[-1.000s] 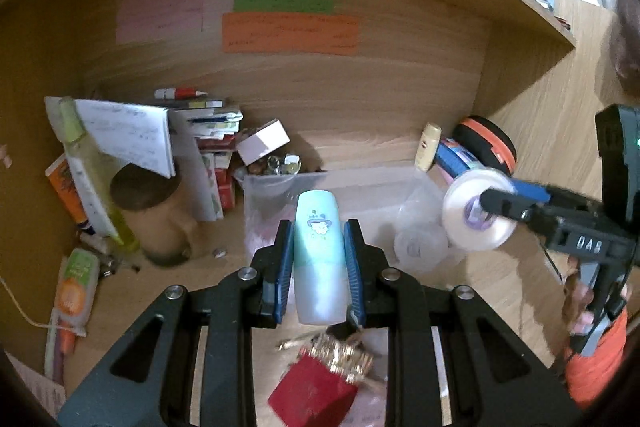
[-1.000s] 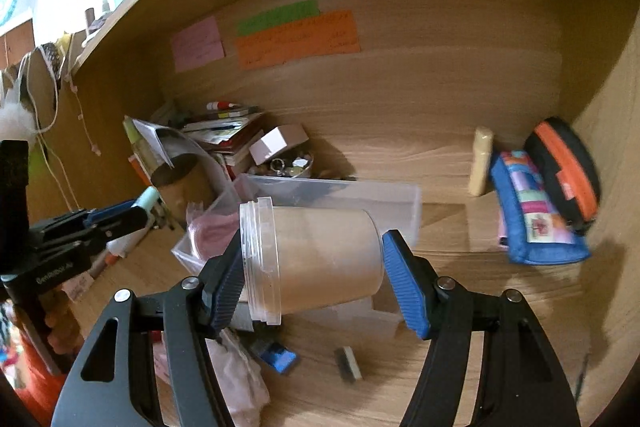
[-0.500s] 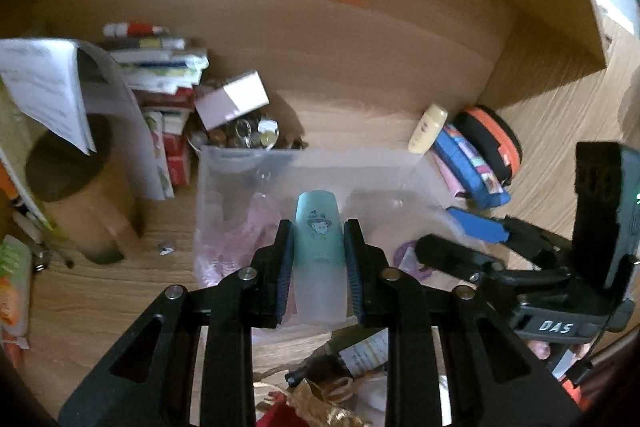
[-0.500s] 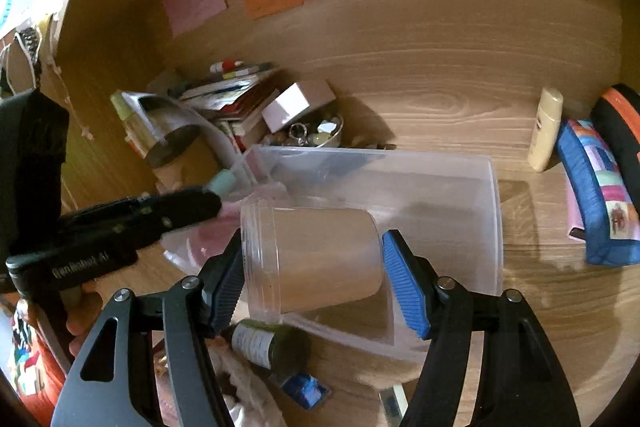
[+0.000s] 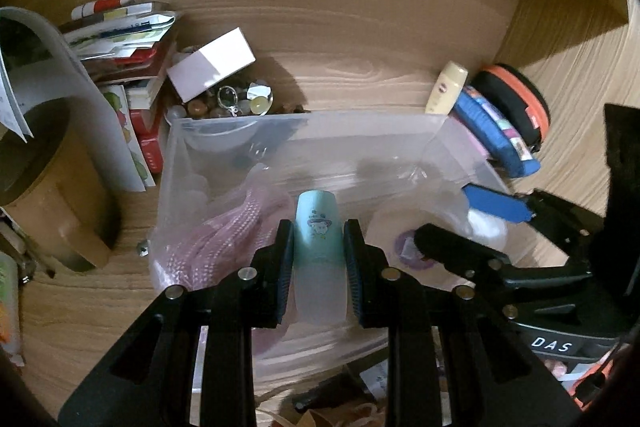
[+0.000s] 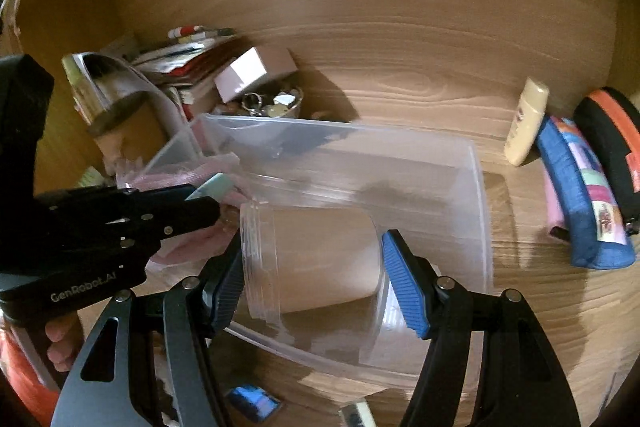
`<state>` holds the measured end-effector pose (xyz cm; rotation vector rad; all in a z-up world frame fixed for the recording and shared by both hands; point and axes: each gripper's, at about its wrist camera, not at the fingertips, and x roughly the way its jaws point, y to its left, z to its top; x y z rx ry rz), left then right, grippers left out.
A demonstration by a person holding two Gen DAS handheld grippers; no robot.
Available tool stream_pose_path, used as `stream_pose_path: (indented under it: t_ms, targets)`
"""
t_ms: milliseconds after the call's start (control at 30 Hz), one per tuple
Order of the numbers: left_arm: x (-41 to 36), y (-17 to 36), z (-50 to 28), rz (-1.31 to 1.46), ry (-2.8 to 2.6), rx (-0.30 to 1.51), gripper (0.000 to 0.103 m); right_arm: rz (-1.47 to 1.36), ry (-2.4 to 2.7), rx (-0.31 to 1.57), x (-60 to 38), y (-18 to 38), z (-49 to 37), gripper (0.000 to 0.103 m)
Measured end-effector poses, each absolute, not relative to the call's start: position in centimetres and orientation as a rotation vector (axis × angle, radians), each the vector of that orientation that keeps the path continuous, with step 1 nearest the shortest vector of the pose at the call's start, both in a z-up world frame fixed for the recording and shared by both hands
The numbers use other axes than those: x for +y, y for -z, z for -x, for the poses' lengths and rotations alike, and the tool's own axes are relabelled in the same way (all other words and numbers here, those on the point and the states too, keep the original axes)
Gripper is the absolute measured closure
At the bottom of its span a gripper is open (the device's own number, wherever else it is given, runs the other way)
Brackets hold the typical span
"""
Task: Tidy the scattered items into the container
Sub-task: 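Carry the tube and jar into the clear bin and open both tools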
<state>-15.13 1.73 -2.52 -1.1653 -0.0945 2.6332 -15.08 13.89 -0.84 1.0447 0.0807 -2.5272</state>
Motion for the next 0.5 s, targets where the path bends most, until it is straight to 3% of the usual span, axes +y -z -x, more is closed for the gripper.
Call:
stream_pose_path:
  t_ms: [500]
  targets:
    - [2.2, 4.2, 15.4, 1.248, -2.631, -0.004, 0.078, -1.049, 2.596, 0.232, 13.3, 1.5, 15.1, 0.04]
